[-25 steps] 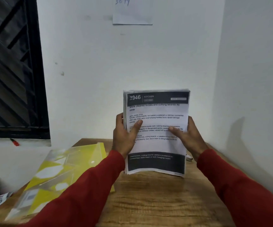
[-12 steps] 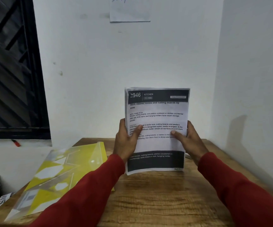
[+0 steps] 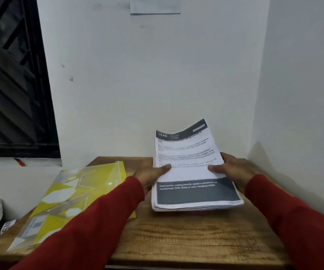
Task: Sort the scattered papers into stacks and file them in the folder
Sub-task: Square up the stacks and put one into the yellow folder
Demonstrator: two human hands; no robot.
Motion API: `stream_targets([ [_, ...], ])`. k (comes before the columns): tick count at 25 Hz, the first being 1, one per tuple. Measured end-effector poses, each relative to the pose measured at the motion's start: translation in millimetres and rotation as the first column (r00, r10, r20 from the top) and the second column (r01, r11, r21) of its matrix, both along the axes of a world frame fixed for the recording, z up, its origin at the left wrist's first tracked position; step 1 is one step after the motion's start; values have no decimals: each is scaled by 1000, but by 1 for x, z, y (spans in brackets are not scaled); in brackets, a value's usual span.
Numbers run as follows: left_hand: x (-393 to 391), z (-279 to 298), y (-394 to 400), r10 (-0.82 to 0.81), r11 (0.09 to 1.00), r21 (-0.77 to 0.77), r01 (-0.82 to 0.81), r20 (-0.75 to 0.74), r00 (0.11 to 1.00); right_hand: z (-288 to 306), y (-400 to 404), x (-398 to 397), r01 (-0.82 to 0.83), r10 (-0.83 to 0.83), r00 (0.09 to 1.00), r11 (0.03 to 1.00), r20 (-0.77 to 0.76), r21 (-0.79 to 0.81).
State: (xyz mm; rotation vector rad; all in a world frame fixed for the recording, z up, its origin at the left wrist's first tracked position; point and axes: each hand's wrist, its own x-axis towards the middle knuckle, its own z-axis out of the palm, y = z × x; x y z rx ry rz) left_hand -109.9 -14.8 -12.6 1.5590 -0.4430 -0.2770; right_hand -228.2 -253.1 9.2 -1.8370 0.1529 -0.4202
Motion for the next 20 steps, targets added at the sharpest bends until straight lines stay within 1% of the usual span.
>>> stream_targets([
  [2, -8, -6, 0, -46, 989, 140, 55, -65, 997, -17, -12, -2, -7, -3, 993, 997, -117, -83],
  [4, -15, -12, 2, -41, 960, 273, 58, -68, 997, -34, -24, 3, -9, -28, 970, 989, -243, -149],
  [6, -21, -14, 4, -77, 926, 369, 75, -9, 997, -38, -32, 6, -39, -39, 954, 967, -298, -250],
  [8, -25, -13, 5, -98, 886, 462, 39, 103, 990, -36, -40, 7, -69, -47, 941, 943, -334, -327],
  [9, -26, -12, 6, -100, 863, 505, -6, 183, 978, -34, -43, 6, -92, -43, 933, 932, -358, -352],
  [11, -25, -10, 13, -117, 792, 593, -147, 384, 916, -27, -48, 1, -144, -72, 911, 867, -407, -476],
  [12, -22, -10, 20, -119, 756, 614, -227, 470, 875, -25, -52, -2, -146, -104, 913, 821, -396, -552],
  [13, -16, -10, 30, -107, 731, 616, -293, 528, 843, -23, -56, -5, -124, -143, 924, 765, -354, -632],
  [15, -4, -9, 57, -73, 691, 611, -385, 589, 805, -14, -56, -9, -39, -205, 957, 609, -204, -792],
  [16, 5, -9, 73, -58, 649, 623, -436, 613, 788, -6, -47, -11, 5, -231, 962, 539, -142, -842],
  [17, 11, -9, 89, -52, 567, 665, -486, 618, 785, 1, -32, -9, 39, -273, 955, 508, -118, -860],
  [18, 15, -10, 101, -48, 445, 730, -518, 597, 801, 9, -14, -6, 54, -276, 955, 522, -108, -851],
  [19, 15, -11, 110, -42, 303, 799, -519, 555, 831, 14, 8, -1, 49, -237, 966, 558, -103, -829],
  [20, 14, -14, 115, -15, 178, 858, -481, 491, 871, 16, 30, 7, 19, -162, 982, 587, -94, -809],
])
